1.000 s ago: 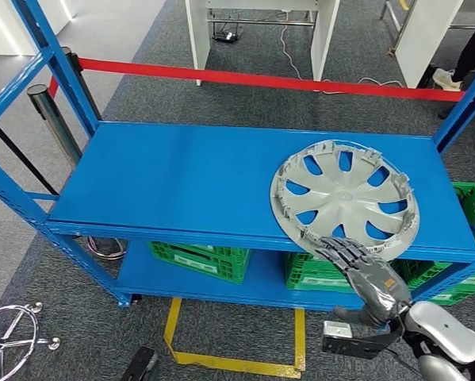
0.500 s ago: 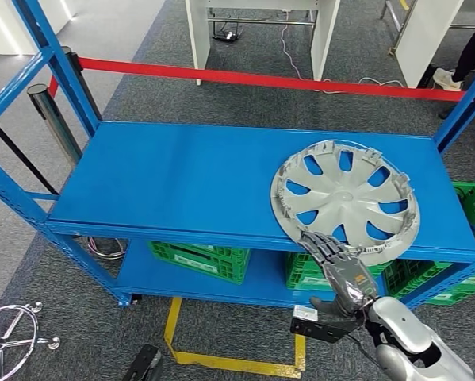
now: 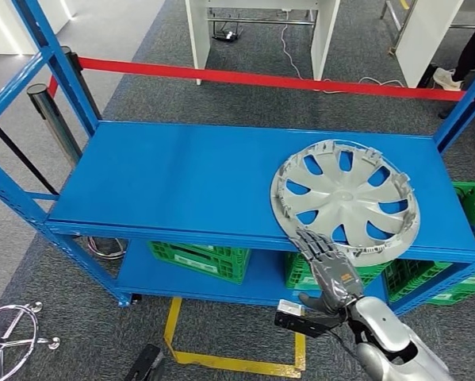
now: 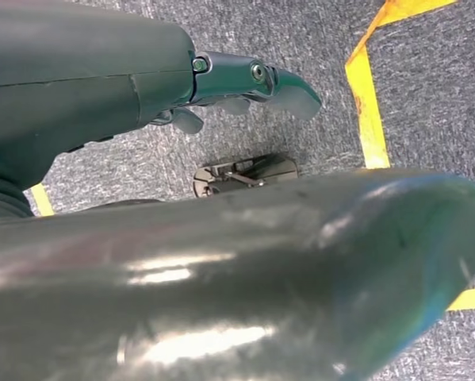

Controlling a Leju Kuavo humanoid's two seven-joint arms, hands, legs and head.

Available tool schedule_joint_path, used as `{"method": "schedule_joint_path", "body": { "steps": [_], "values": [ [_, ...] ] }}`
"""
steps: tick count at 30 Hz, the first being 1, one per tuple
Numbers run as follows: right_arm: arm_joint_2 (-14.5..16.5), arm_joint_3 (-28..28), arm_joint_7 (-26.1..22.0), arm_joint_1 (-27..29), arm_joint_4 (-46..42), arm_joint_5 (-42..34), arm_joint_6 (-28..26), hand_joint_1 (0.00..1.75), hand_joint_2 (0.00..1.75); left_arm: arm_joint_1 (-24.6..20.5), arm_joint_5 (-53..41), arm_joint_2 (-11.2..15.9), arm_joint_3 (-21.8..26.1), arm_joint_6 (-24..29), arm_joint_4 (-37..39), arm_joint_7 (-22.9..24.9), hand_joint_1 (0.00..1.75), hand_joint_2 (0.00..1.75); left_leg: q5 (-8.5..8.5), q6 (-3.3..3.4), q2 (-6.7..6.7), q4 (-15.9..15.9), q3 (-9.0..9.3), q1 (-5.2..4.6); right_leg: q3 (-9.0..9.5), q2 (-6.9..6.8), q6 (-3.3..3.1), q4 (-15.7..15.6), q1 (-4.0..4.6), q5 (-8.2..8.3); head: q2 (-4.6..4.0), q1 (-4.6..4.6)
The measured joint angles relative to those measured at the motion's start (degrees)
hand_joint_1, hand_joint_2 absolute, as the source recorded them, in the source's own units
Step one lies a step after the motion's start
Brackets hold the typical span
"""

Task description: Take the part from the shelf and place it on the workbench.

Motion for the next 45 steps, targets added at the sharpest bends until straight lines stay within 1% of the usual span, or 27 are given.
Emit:
{"method": "schedule_joint_path", "body": {
  "steps": [5, 13, 22, 33, 45],
  "values": [
    [1.5, -0.5, 0.8, 0.0, 2.3, 0.9, -2.0, 0.00, 1.75, 0.0, -0.2, 0.0, 0.0, 0.0, 0.0, 0.2, 0.00, 0.00, 0.00, 0.00, 0.00, 0.0, -0.01, 0.00, 0.00, 0.00, 0.01, 0.0, 0.00, 0.00, 0.00, 0.00],
    [3.7, -3.3, 2.3, 0.0, 6.6, 3.0, -5.5, 0.00, 1.75, 0.0, -0.8, 0.0, 0.0, -0.1, 0.0, 0.3, 0.00, 0.00, 0.00, 0.00, 0.00, 0.0, 0.00, 0.00, 0.00, 0.00, 0.01, 0.0, 0.00, 0.01, 0.00, -0.01],
    [5.1, -5.3, 2.5, 0.1, 9.8, 4.0, -6.8, 0.00, 1.75, -0.1, -1.2, 0.0, 0.0, -0.1, 0.0, 0.4, 0.00, 0.00, 0.00, 0.00, 0.00, 0.0, -0.01, 0.00, -0.03, 0.00, 0.01, 0.0, 0.00, 0.01, 0.00, 0.01],
    [6.0, -6.5, 2.7, 0.5, 11.7, 4.8, -7.0, 0.00, 1.75, -0.1, -1.3, -0.2, 0.0, -0.6, 0.0, 0.4, 0.00, 0.00, 0.00, 0.00, 0.00, 0.0, -0.02, 0.00, -0.02, 0.00, 0.01, 0.0, -0.01, 0.01, 0.00, 0.00],
    [7.5, -7.4, 4.4, -0.9, 16.2, 7.9, -9.6, 0.00, 1.75, -0.1, -2.0, -0.3, 0.0, -0.8, 0.0, 0.3, 0.00, 0.00, 0.01, 0.01, 0.00, 0.0, -0.02, 0.00, -0.01, 0.00, 0.01, 0.0, 0.00, 0.02, 0.00, 0.00]
  ]
}}
